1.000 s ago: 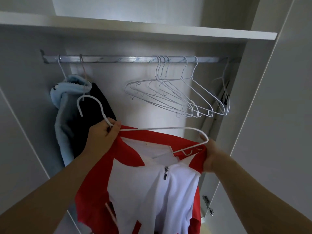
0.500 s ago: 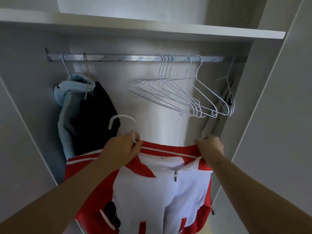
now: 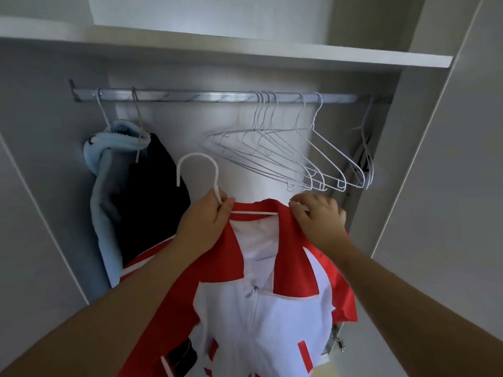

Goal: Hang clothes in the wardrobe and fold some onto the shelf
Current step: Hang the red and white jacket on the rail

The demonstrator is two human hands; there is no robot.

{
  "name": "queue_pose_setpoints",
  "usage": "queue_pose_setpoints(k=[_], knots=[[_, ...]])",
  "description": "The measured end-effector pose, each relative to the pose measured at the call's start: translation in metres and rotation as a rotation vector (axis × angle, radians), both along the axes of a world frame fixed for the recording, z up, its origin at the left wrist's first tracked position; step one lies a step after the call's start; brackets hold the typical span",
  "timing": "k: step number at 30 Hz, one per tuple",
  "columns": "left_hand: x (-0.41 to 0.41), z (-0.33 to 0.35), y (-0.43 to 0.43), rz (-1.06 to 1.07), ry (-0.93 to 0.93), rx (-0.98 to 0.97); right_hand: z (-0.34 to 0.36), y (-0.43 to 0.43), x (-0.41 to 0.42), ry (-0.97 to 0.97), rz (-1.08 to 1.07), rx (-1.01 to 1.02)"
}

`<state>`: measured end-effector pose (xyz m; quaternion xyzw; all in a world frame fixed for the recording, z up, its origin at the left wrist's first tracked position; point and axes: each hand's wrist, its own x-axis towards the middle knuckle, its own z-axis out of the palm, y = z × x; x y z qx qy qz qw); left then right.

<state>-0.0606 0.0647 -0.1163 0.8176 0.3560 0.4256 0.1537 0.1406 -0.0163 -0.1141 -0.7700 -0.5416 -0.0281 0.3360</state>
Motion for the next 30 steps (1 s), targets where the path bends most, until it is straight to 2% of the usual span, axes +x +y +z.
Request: queue_pose_setpoints(k=[2,7,12,15,18,20,24,27,30], knots=[[0.006,0.004,-0.002,-0.015,0.037,0.016,-0.002,-0.001,0.001,-0.010,0.062,-0.104],[0.026,0.003,-0.011,-0.083,0.193,0.105,-0.011,0.005,-0.015,0.032,0.067,-0.114],[0.001,-0.002,0.006,-0.049,0.388,0.157,-0.015,-0.004,0.006,0.256,-0.077,-0.024],[-0.012,-0.006,0.013,-0.053,0.393,0.131,-0.015,-0.006,0.018,0.308,-0.151,0.010],[-0.004,-0.006,0.011,-0.107,0.433,0.133,-0.017,-0.001,0.013,0.347,-0.146,0.044],[0.004,-0.008,0.009,-0.068,0.459,0.173,-0.019,0.003,0.007,0.375,-0.127,0.113],[0.001,-0.012,0.010,0.011,0.292,0.231,-0.016,0.001,0.009,0.363,-0.006,0.189],[0.002,-0.015,0.010,0.035,0.177,0.251,-0.018,-0.001,0.016,0.254,0.034,0.027],[0.012,-0.016,0.011,-0.019,0.165,0.136,-0.017,0.004,0.016,0.197,-0.001,-0.115]])
